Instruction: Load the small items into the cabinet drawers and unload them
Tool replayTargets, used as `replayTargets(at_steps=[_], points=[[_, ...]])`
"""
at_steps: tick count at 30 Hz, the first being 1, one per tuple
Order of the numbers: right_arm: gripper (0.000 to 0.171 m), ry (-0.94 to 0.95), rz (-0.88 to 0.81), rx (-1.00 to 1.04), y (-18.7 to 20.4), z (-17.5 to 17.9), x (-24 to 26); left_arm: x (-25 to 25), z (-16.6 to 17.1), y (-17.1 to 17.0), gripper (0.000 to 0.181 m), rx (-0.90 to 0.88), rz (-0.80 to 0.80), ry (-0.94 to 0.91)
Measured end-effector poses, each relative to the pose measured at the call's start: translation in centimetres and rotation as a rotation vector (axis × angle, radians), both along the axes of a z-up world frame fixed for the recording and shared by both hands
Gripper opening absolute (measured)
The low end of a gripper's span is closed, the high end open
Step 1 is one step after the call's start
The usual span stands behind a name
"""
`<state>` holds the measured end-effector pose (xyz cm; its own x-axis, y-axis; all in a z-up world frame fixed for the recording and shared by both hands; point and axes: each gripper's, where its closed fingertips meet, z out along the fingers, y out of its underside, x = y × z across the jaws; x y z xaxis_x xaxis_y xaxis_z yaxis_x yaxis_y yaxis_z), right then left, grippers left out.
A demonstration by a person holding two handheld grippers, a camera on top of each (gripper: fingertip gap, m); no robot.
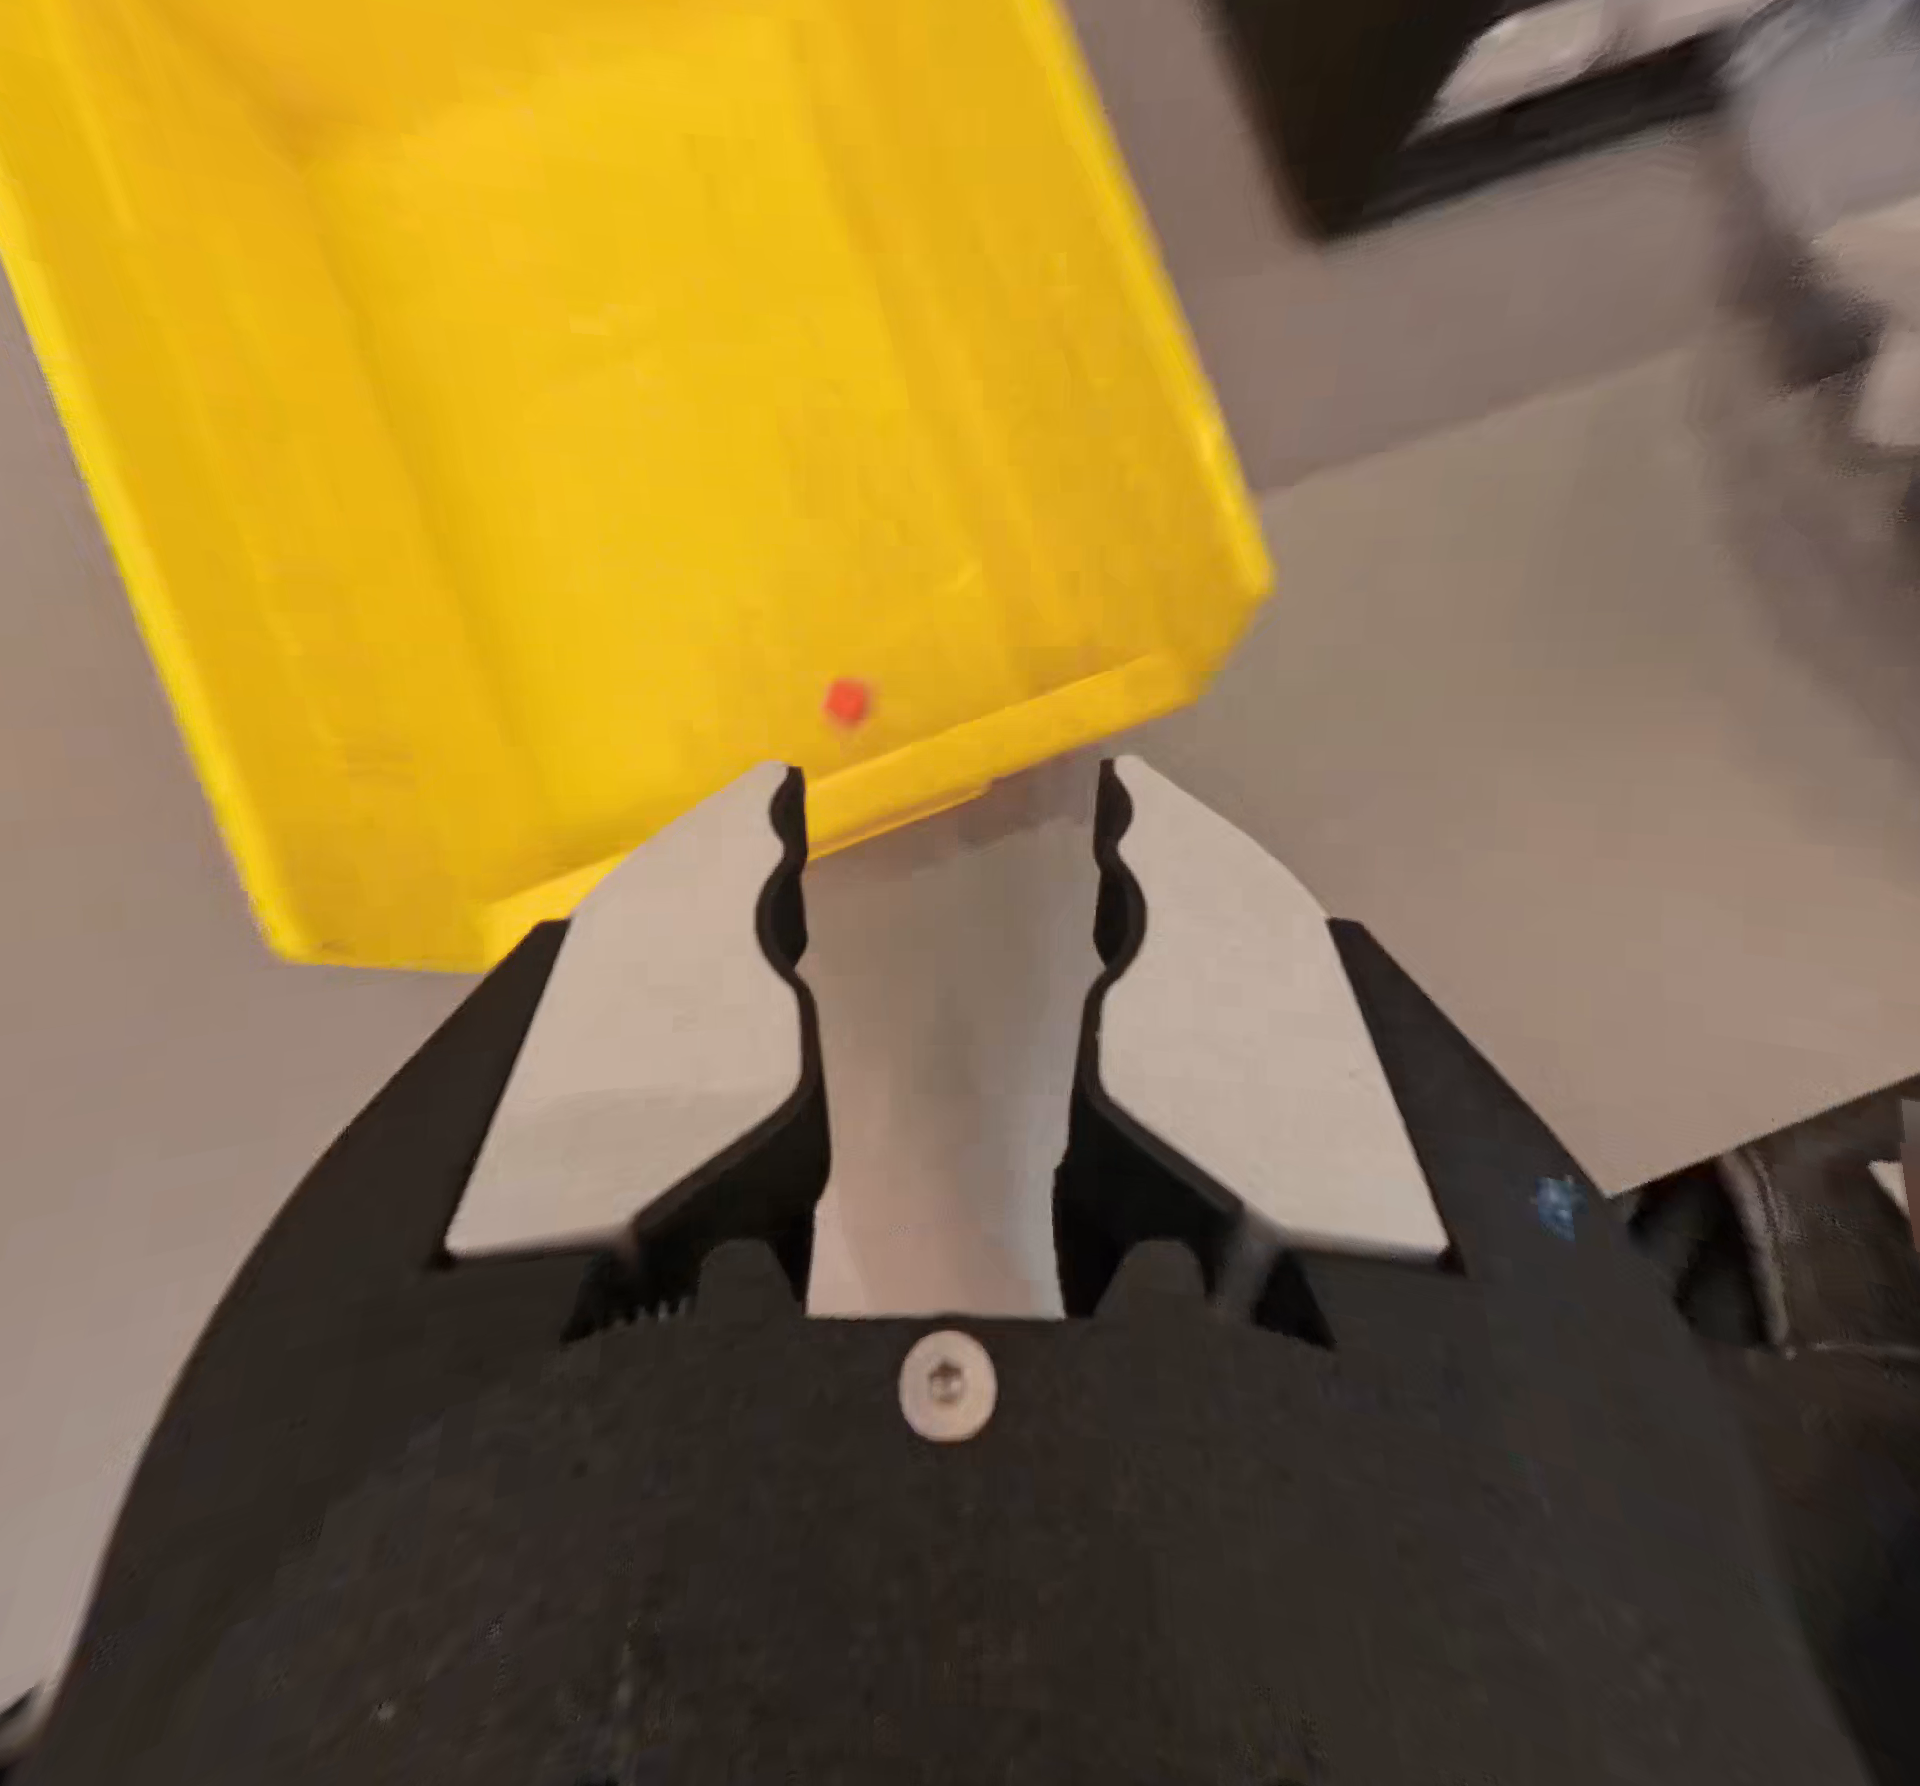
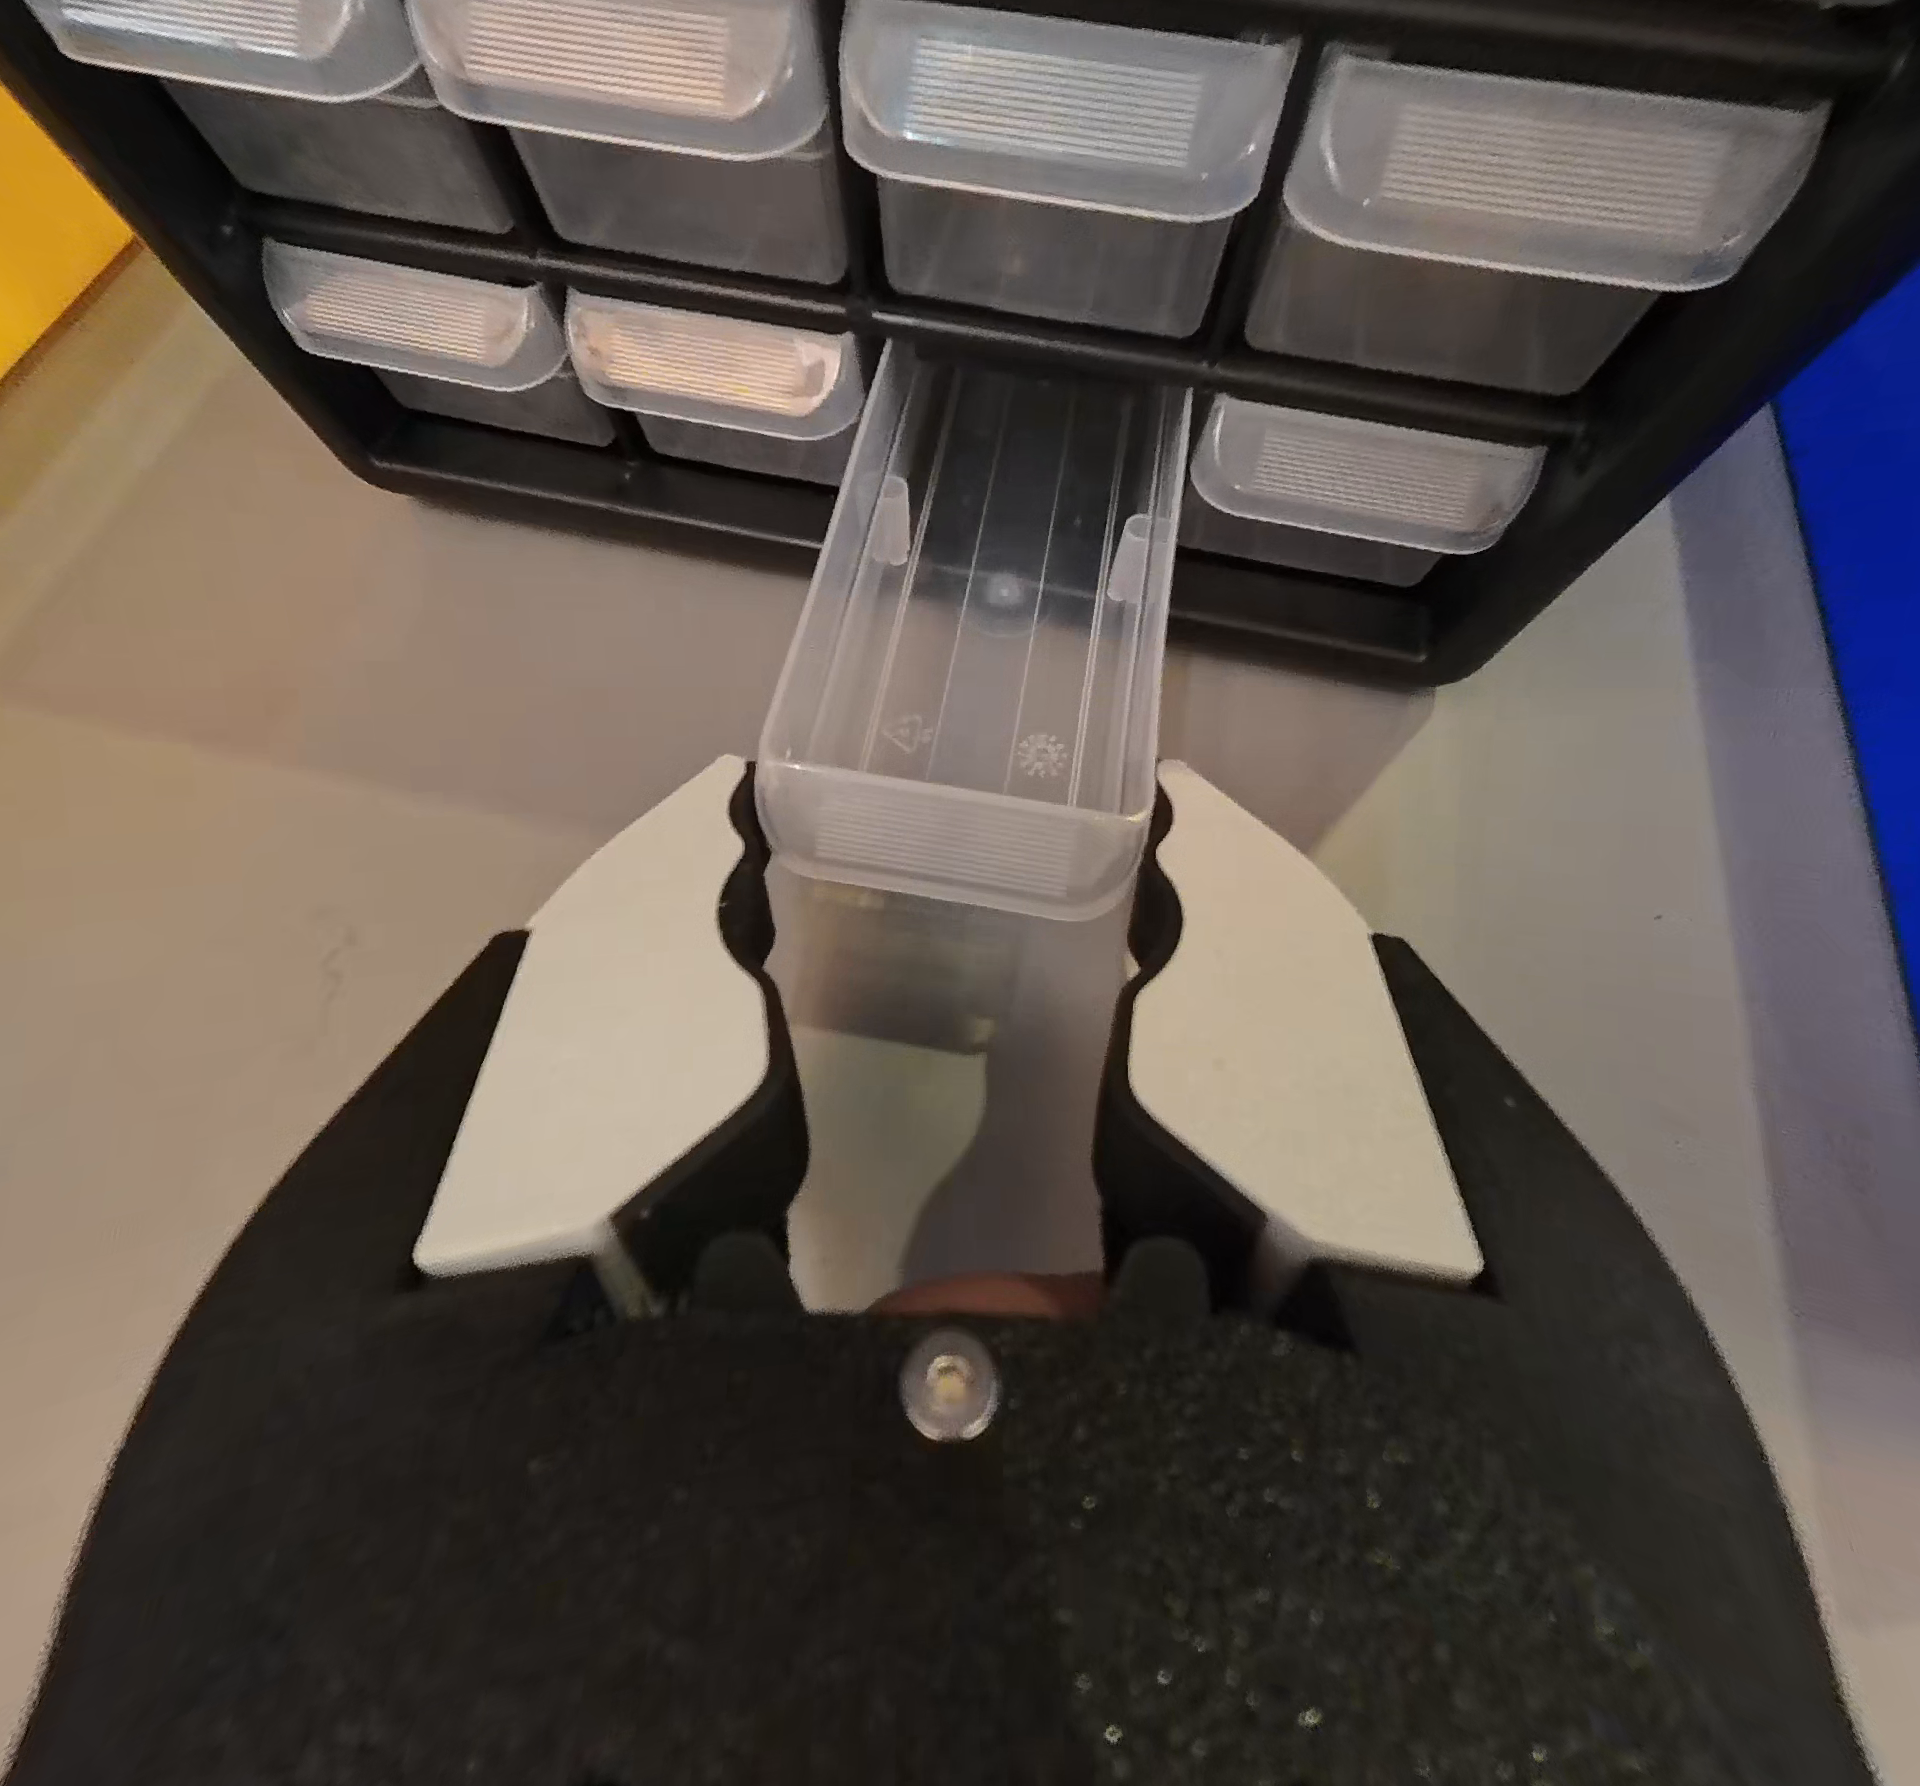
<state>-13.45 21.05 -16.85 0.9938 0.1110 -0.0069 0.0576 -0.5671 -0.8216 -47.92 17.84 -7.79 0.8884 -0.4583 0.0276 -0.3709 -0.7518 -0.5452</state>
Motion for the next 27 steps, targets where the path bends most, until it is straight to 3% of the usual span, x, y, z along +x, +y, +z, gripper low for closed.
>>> replayTargets(at_steps=[4, 10, 18, 24, 27], points=[[0.067, 0.015, 0.014, 0.001, 0.0, 0.0, 0.0, -1.7, -3.3, 2.8, 0.049, -0.333, -0.008, 0.115], [0.067, 0.032, 0.041, -0.007, 0.0, -0.1, -0.1, -0.1, -7.0, 4.5, 0.04, -0.597, -0.065, 0.158], [0.067, 0.029, 0.05, -0.012, 0.0, -0.2, -0.2, -0.8, -9.8, 4.3, 0.038, -0.73, -0.118, 0.286], [0.067, 0.023, 0.051, -0.016, 0.0, -0.2, -0.3, -1.2, -10.5, 4.3, 0.019, -0.809, -0.12, 0.296], [0.067, 0.031, 0.052, -0.017, 0.0, -0.2, -0.2, -1.3, -11.0, 3.7, 0.02, -0.86, -0.132, 0.29]])
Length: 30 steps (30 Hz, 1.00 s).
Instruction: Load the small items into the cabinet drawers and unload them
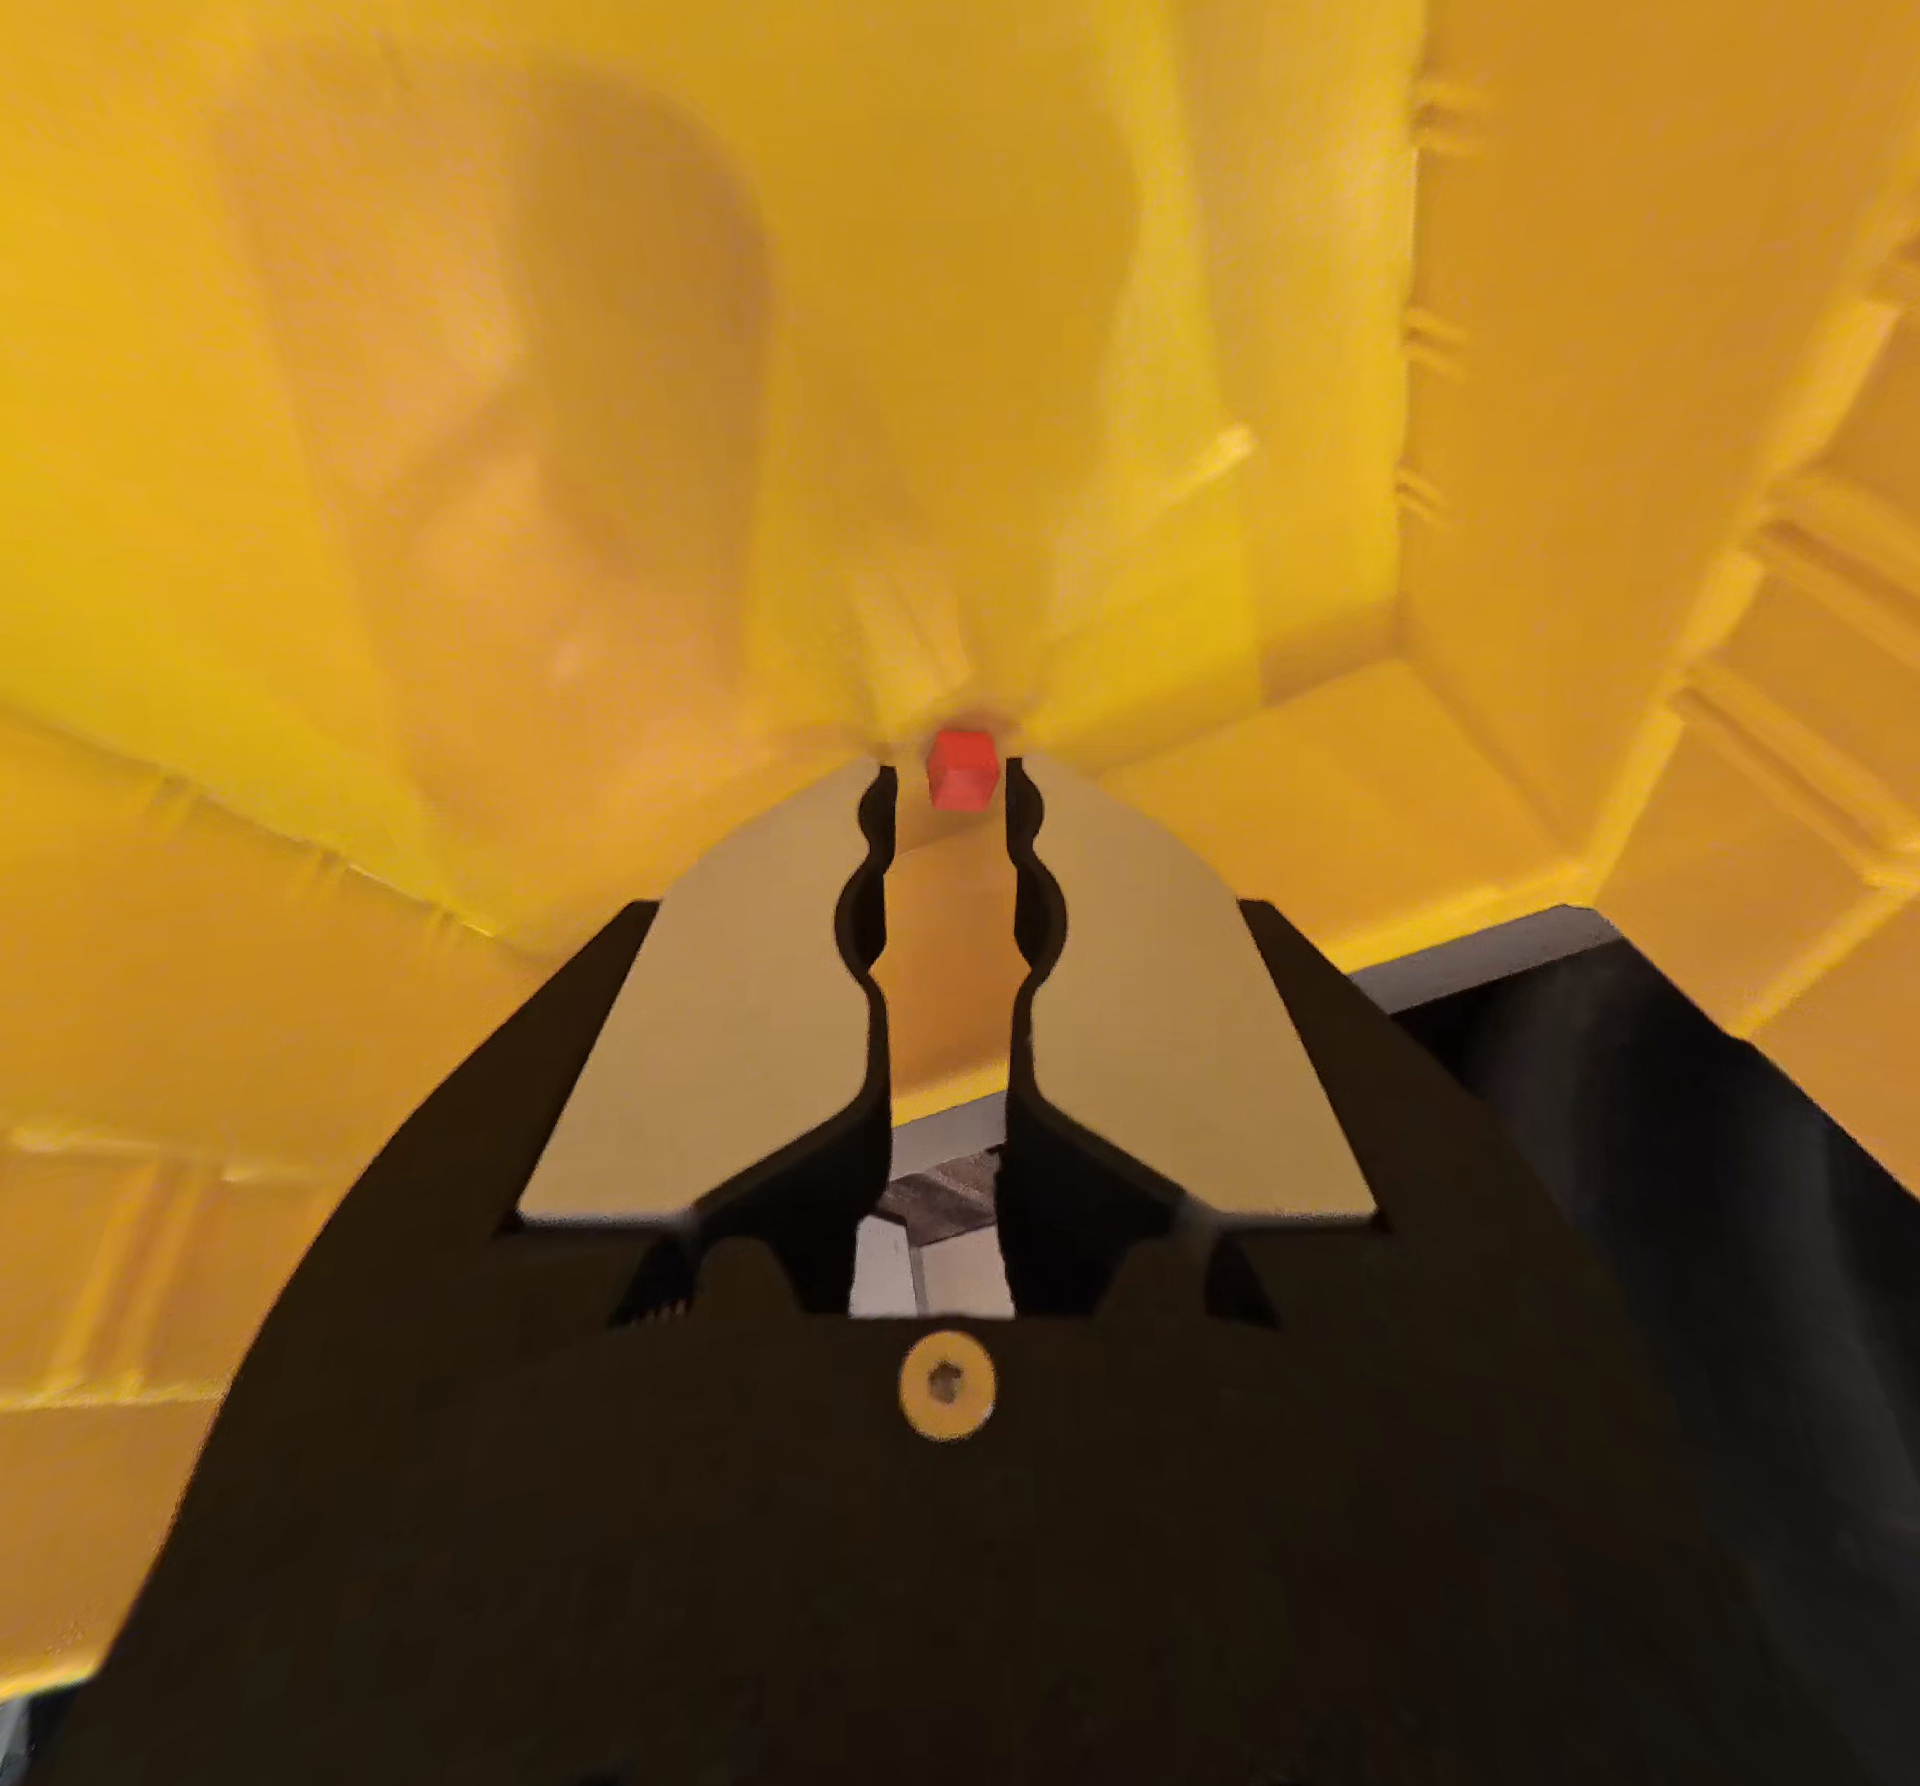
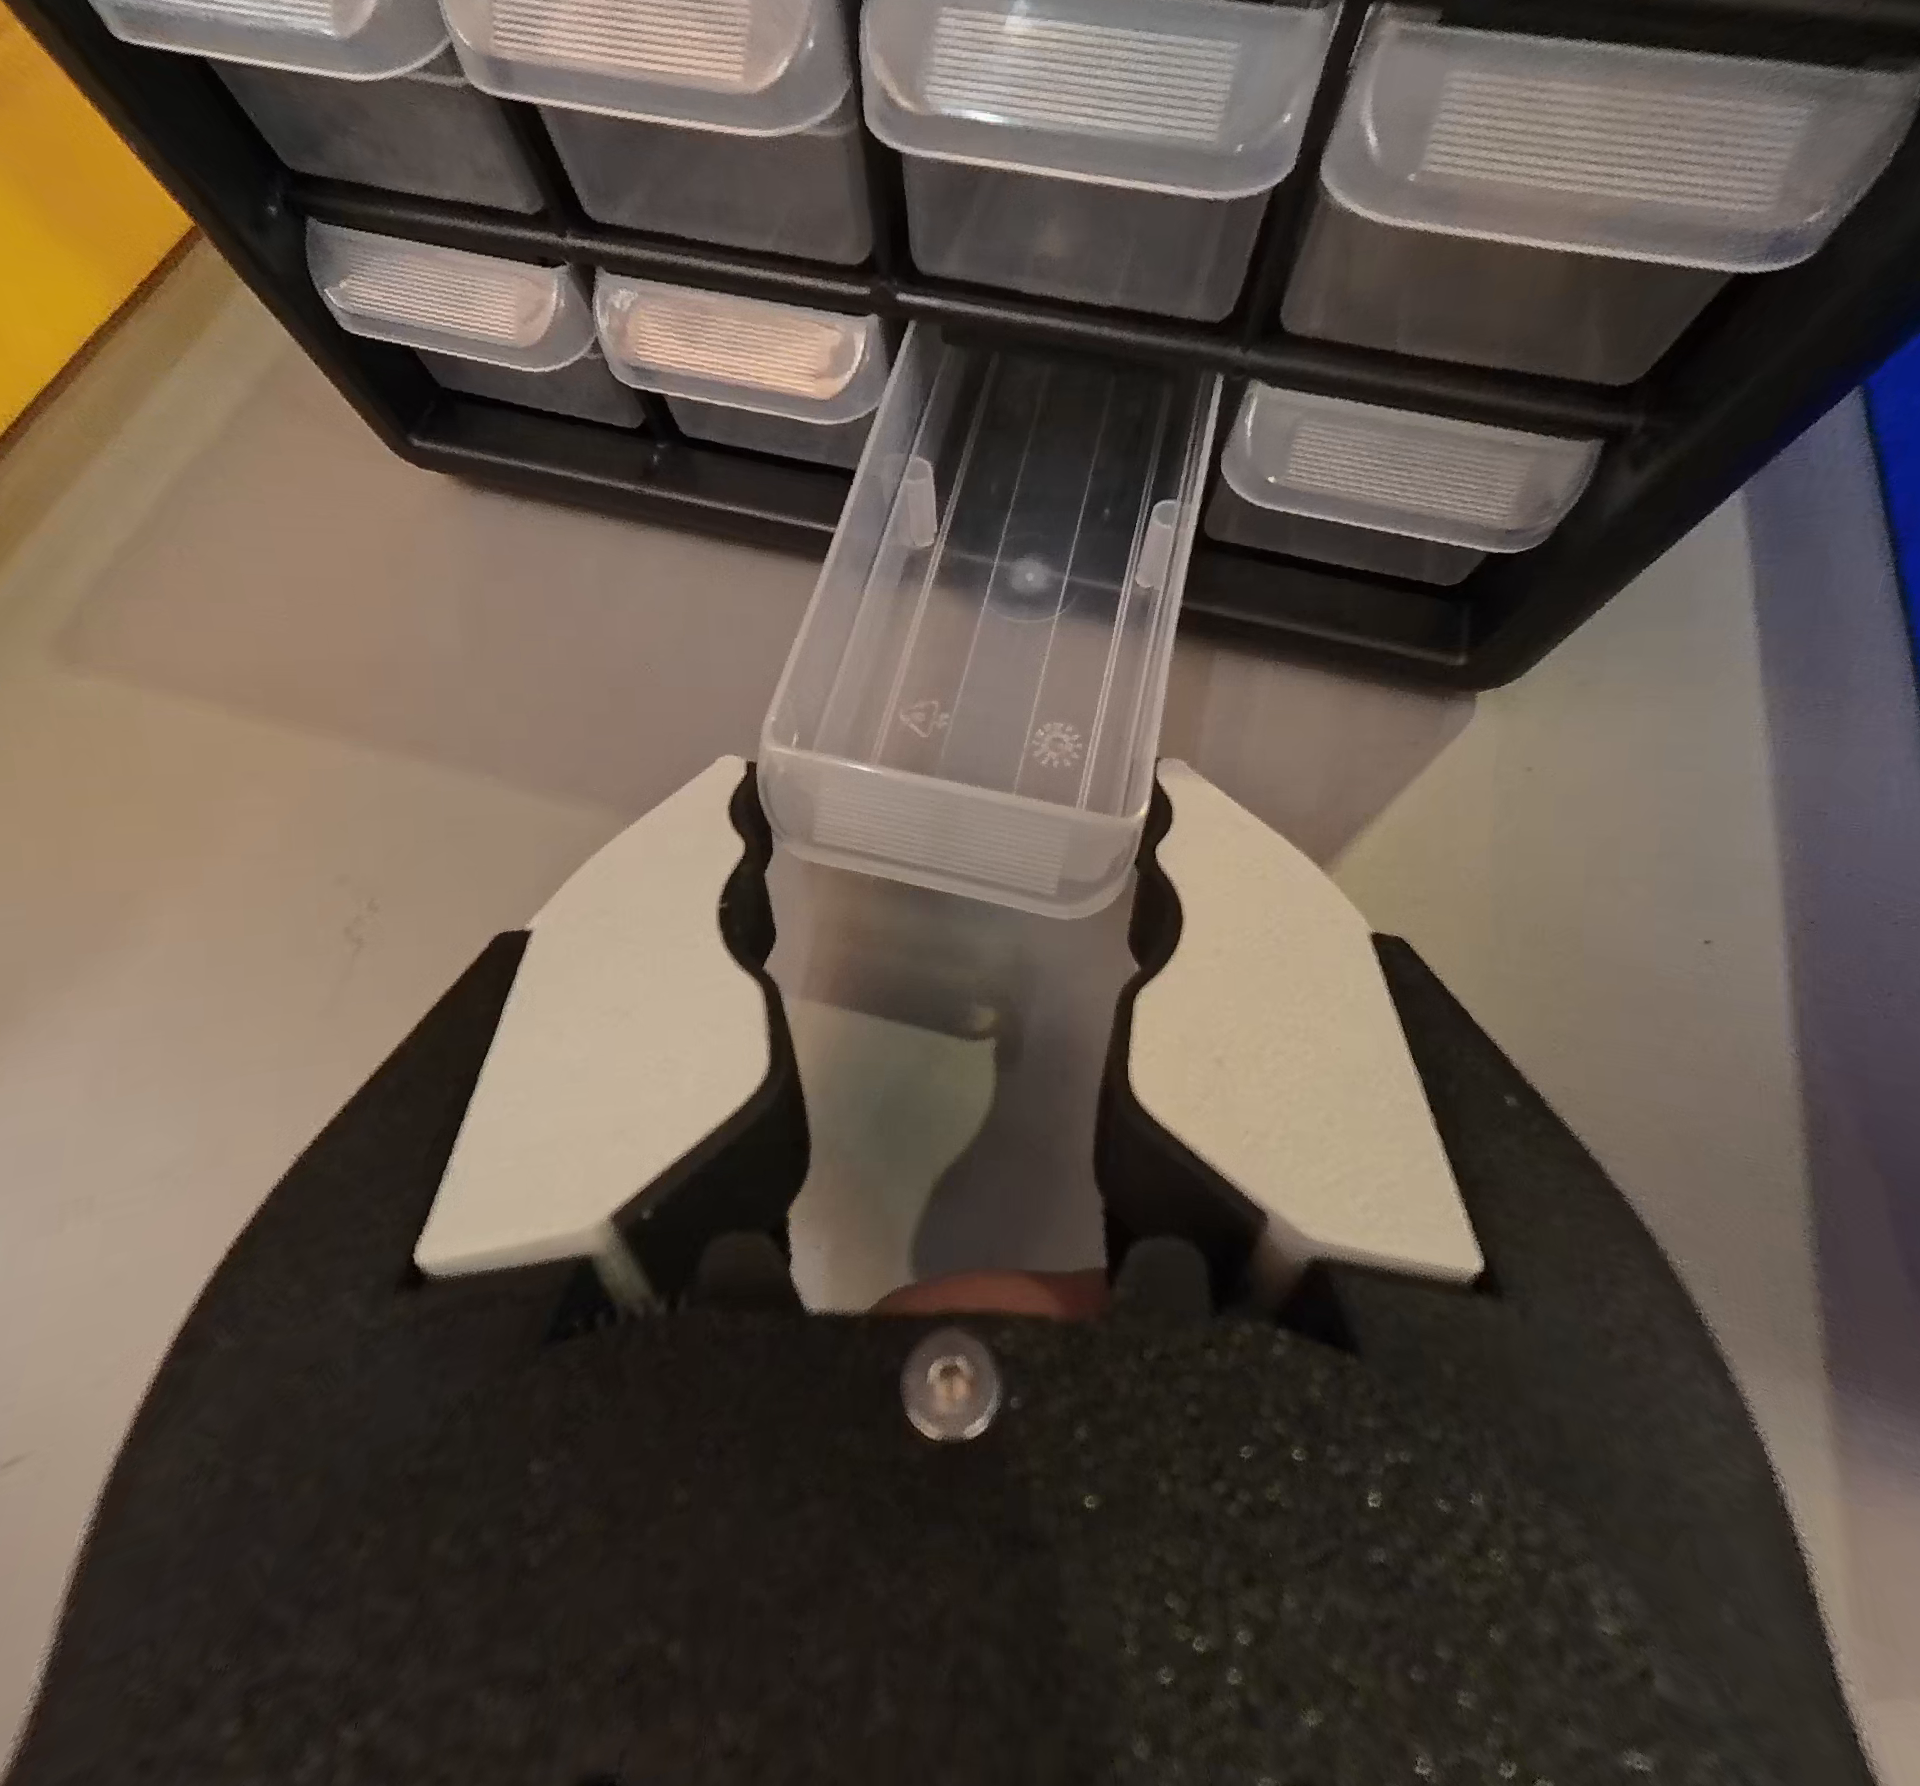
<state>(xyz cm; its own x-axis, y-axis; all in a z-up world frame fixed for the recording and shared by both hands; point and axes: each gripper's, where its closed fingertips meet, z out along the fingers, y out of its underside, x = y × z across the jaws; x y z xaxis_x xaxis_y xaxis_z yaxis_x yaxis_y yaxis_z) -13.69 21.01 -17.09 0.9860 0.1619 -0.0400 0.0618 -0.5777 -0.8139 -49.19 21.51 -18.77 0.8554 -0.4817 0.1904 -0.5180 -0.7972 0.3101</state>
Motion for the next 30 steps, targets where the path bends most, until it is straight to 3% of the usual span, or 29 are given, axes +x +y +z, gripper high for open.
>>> replayTargets(at_steps=[3, 11, 15, 18, 20, 23, 27, 30], points=[[0.067, -0.001, 0.0, 0.0, 0.0, 0.0, 0.0, 0.0, -0.3, 0.0, 0.011, -0.006, 0.005, 0.0], [0.067, -0.014, 0.001, -0.003, 0.0, -0.1, 0.0, 0.7, 1.0, -0.3, 0.01, 0.006, -0.001, -0.075], [0.067, -0.015, 0.006, -0.002, 0.0, -0.1, -0.1, 4.5, 7.8, 2.1, 0.01, 0.248, -0.055, -0.261], [0.067, -0.013, 0.011, -0.006, -0.3, -0.1, 0.0, 12.3, 14.6, 2.0, 0.01, 0.431, -0.185, -0.493], [0.067, -0.014, 0.015, -0.012, -0.7, -0.2, 0.0, 18.0, 16.6, 0.9, 0.01, 0.484, -0.293, -0.559], [0.067, -0.005, 0.016, -0.027, -1.5, -0.4, 0.1, 25.9, 15.5, -1.7, 0.01, 0.484, -0.498, -0.556], [0.067, -0.01, 0.013, -0.037, -2.6, -0.5, -0.2, 33.3, 9.8, -3.4, 0.01, 0.407, -0.69, -0.438], [0.067, -0.01, 0.011, -0.041, -3.0, -0.6, -0.3, 36.3, 5.9, -3.4, 0.01, 0.328, -0.738, -0.339]])
